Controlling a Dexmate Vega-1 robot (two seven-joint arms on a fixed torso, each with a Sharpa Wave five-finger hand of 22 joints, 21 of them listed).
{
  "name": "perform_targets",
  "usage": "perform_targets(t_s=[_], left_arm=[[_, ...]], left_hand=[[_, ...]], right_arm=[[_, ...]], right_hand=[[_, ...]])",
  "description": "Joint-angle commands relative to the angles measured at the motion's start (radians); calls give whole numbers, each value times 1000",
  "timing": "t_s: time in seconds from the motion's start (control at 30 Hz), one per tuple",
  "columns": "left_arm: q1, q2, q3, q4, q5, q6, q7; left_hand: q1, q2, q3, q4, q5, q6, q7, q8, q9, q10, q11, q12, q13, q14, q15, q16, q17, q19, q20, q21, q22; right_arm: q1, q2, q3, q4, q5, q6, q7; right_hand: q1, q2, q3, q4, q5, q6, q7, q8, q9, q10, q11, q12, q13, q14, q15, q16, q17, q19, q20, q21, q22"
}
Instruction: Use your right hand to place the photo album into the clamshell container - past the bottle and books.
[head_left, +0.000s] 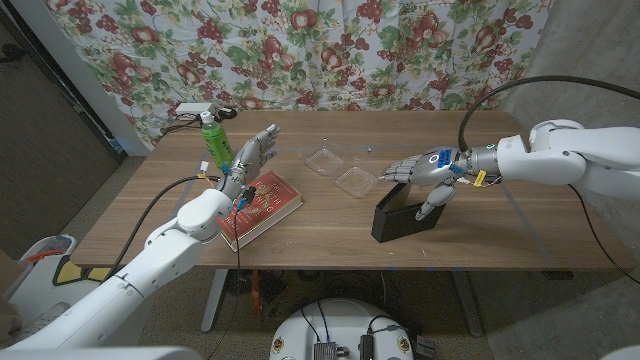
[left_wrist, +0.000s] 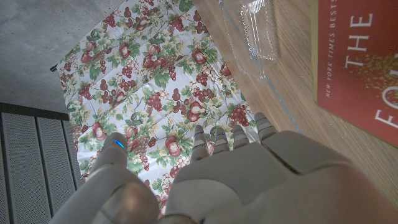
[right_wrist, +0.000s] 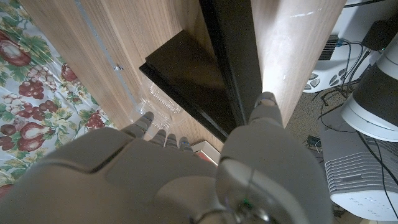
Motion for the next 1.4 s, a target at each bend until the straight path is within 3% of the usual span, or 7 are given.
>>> perform_targets(t_s=[0.03, 0.83, 1.4], left_arm=[[4, -4, 0, 0, 0, 1, 10], [-1, -8, -2, 8, 4, -7, 11], [-4, -7, 0, 7, 1, 5, 12]], left_hand=[[0, 3, -5, -2, -2, 6, 4, -1, 3, -2, 2, 4, 1, -60, 4, 5, 3, -2, -1, 4, 3], [-3, 1, -8, -1, -2, 8, 4, -2, 4, -2, 3, 3, 1, -60, 7, 5, 3, -1, -5, 5, 3], [-4, 1, -9, 0, -1, 9, 6, -2, 4, -2, 4, 3, 1, -60, 8, 5, 4, -2, -4, 4, 3]], right_arm=[[44, 28, -42, 26, 3, 15, 22], [114, 78, -117, 42, -36, 42, 83], [146, 100, -146, 64, -7, 46, 124]], right_hand=[[12, 1, 4, -1, 1, -137, -2, 4, 1, -98, -6, 9, 2, -117, -7, 2, 5, -1, -11, 5, 5], [30, 6, 8, 4, -5, -105, -9, 14, 3, -60, -9, 33, 8, -105, -12, 7, 6, 8, -14, 9, 5], [51, 14, 15, 4, -10, -64, -10, 26, 4, -27, -15, 51, 11, -76, -20, 16, 5, 30, -11, 15, 5]])
